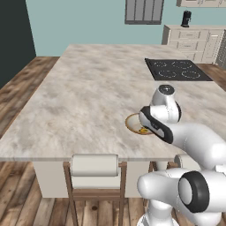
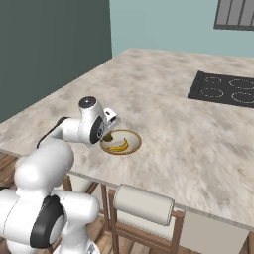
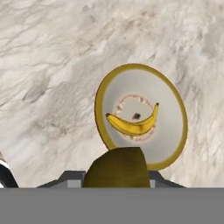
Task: Retrieve the banana and kiwi from the fridge and place them into the bowl on the dining table.
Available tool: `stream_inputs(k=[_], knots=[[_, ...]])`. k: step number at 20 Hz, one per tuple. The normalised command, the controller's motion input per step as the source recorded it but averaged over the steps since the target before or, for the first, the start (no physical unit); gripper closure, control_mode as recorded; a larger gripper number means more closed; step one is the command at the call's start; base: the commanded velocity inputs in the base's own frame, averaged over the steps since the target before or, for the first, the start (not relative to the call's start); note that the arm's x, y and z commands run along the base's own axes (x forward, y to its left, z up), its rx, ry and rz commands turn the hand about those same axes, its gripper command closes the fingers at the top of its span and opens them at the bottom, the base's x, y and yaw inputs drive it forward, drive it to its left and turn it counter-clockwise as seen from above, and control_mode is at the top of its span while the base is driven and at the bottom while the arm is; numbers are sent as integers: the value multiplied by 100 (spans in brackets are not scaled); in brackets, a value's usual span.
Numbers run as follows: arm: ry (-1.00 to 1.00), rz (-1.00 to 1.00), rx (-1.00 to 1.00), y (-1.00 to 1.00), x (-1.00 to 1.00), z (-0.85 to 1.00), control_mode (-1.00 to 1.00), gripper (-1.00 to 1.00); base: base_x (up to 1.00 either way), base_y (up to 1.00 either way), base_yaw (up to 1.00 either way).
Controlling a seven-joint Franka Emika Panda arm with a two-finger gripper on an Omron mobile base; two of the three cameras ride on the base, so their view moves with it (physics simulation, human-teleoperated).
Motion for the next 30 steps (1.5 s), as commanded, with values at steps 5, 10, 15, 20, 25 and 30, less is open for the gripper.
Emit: stream_inputs(k=[5, 10, 15, 20, 25, 30], knots=[[-2, 0, 0, -4, 49, -21, -100, 100, 0, 0, 0], [0, 0, 0, 0, 58, -15, -100, 100, 0, 0, 0], [0, -2, 0, -7, 59, -13, -100, 100, 0, 0, 0], [3, -5, 0, -18, 29, -20, -100, -100, 0, 0, 0], [8, -7, 0, -15, 7, -26, -100, -100, 0, 0, 0], [6, -5, 0, -4, 20, -18, -100, -100, 0, 0, 0]])
